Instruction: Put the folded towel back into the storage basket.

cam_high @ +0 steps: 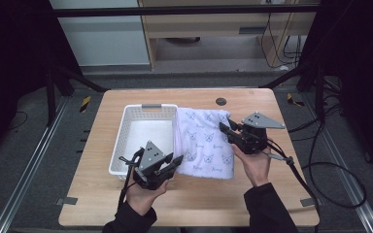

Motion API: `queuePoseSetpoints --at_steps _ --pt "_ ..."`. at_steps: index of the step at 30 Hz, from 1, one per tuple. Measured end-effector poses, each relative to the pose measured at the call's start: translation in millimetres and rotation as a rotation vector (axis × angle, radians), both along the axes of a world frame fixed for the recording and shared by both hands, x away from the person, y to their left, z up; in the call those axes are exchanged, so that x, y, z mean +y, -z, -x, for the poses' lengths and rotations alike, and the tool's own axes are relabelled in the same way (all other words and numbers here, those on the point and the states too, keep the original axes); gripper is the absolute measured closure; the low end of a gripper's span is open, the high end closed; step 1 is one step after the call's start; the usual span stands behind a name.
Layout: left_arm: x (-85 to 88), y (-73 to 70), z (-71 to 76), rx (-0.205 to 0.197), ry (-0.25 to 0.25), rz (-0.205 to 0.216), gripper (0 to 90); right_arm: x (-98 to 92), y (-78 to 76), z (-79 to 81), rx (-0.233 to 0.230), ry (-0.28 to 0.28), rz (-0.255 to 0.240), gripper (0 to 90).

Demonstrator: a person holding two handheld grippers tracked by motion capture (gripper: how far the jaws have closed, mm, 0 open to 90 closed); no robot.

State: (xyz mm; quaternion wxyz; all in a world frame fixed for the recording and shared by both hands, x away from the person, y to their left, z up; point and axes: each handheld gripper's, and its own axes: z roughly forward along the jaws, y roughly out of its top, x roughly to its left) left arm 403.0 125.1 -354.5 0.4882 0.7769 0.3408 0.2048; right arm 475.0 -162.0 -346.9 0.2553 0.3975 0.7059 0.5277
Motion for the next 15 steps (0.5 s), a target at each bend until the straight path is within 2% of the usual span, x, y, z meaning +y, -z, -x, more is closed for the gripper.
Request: queuePoseSetpoints --at_steps 15 --pt "22.8 -7.8 -4.0 -0.015 -0.039 0.017 76.2 24.9 -13.2 -10.3 -0.017 -0.02 0.012 72.3"
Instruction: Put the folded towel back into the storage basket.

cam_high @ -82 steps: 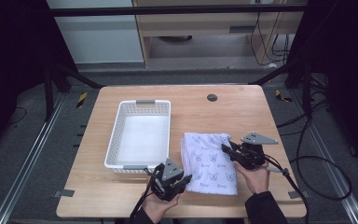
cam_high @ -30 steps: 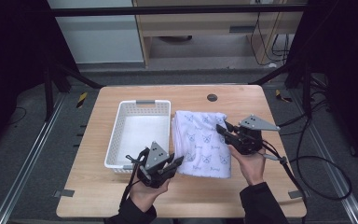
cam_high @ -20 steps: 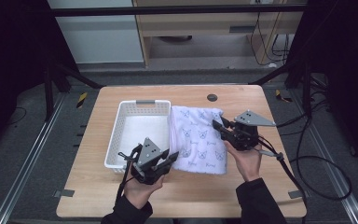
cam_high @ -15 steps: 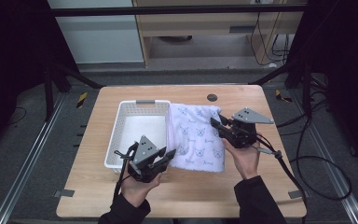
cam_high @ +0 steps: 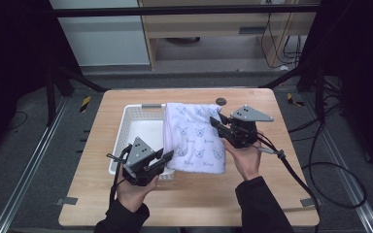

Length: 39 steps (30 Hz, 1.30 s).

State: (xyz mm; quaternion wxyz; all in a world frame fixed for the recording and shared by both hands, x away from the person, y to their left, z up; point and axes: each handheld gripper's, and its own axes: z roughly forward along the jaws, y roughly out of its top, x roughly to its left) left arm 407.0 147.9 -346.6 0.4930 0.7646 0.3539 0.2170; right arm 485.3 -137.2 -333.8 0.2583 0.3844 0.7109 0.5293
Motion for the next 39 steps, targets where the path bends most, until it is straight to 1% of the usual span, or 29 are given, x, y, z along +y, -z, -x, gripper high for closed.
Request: queuePoseSetpoints --at_steps 7,12,15,16,19,21,22,27,28,29,31,33,39 --pt "13.5 -2.8 -1.4 -0.007 -0.024 0.014 76.2 14.3 -4.1 -6.6 0.0 -0.014 0.007 72.3" --pt "25.4 -4.1 -2.0 -0.008 -0.043 0.027 76.2 26.9 -6.6 -10.9 -0.01 -0.028 0.011 72.3" --pt "29.8 -4.2 -2.2 -0.01 -0.049 0.023 76.2 34.7 -7.1 -13.4 -0.012 -0.035 0.018 72.3" --pt "34.3 -3.9 -2.1 -0.008 -0.057 0.025 76.2 38.4 -7.2 -14.4 -0.012 -0.036 0.022 72.3" --pt "40.4 -3.0 -3.1 -0.006 -0.068 0.036 76.2 45.6 -7.5 -17.3 -0.012 -0.041 0.028 72.3" --pt "43.1 -2.8 -3.6 -0.006 -0.071 0.033 76.2 50.7 -7.8 -19.5 -0.017 -0.046 0.032 72.3" --pt "47.7 -2.2 -4.4 -0.004 -0.081 0.039 76.2 54.1 -8.0 -20.6 -0.017 -0.048 0.03 72.3" --pt "60.0 -0.1 -6.2 -0.002 -0.109 0.052 76.2 66.2 -8.2 -25.0 -0.017 -0.057 0.041 72.2" --pt "60.0 -0.1 -6.2 -0.002 -0.109 0.052 76.2 66.2 -8.2 -25.0 -0.017 -0.057 0.041 72.2" --pt "63.7 1.1 -6.7 -0.001 -0.117 0.057 76.2 72.0 -8.3 -27.5 -0.019 -0.062 0.043 72.2" --pt "67.6 1.5 -7.6 0.001 -0.126 0.059 76.2 76.7 -8.3 -29.0 -0.016 -0.065 0.046 72.2" --pt "71.0 1.7 -8.3 0.002 -0.133 0.063 76.2 82.9 -7.7 -31.2 -0.021 -0.068 0.061 72.3" --pt "77.8 5.3 -11.9 0.012 -0.155 0.072 76.2 92.8 -4.7 -38.3 -0.014 -0.075 0.066 72.3"
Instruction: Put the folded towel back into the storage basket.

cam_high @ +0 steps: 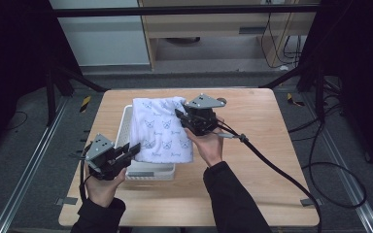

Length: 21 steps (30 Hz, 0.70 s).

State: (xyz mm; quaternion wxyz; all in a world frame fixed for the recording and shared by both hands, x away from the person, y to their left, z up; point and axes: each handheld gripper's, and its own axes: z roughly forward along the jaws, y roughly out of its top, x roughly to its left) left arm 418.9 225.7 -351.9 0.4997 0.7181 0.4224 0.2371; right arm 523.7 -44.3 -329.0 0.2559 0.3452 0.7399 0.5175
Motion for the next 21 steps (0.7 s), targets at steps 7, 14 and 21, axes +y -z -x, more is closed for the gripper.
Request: queuePoseSetpoints --at_steps 7,14,21 --pt "8.8 4.5 -4.2 0.014 -0.026 0.004 76.2 12.1 4.3 -7.5 0.004 -0.008 0.012 72.3" --pt "19.0 8.7 -8.2 0.023 -0.052 0.01 76.2 25.3 7.4 -17.3 0.012 -0.024 0.018 72.2" --pt "26.6 11.9 -12.4 0.031 -0.074 0.005 76.2 38.3 11.4 -24.9 0.02 -0.03 0.022 72.2"
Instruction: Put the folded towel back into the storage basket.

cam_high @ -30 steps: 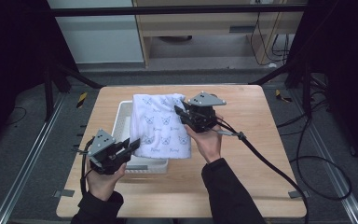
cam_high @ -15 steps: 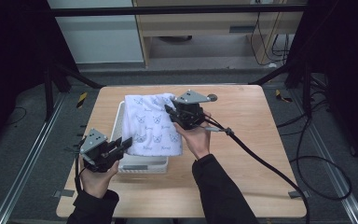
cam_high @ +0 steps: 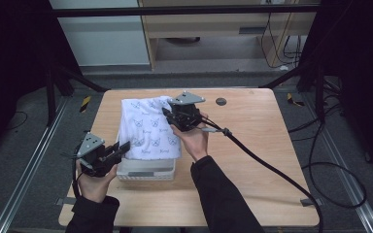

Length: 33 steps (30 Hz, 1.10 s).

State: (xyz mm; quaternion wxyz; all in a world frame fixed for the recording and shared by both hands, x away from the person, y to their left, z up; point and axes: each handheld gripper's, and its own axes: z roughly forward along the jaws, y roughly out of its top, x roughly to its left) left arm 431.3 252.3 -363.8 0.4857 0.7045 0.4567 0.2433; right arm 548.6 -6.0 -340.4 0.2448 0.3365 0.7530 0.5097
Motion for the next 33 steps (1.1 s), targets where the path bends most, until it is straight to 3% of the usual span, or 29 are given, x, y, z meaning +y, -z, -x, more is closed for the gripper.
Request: queuePoseSetpoints --at_steps 16,33 --pt "18.7 6.8 -8.5 0.025 -0.041 0.005 76.2 22.4 8.2 -12.7 0.016 -0.012 0.011 72.2" --pt "22.1 27.3 -19.4 0.076 -0.061 -0.052 76.2 35.5 34.3 -22.9 0.053 -0.004 0.041 72.1"
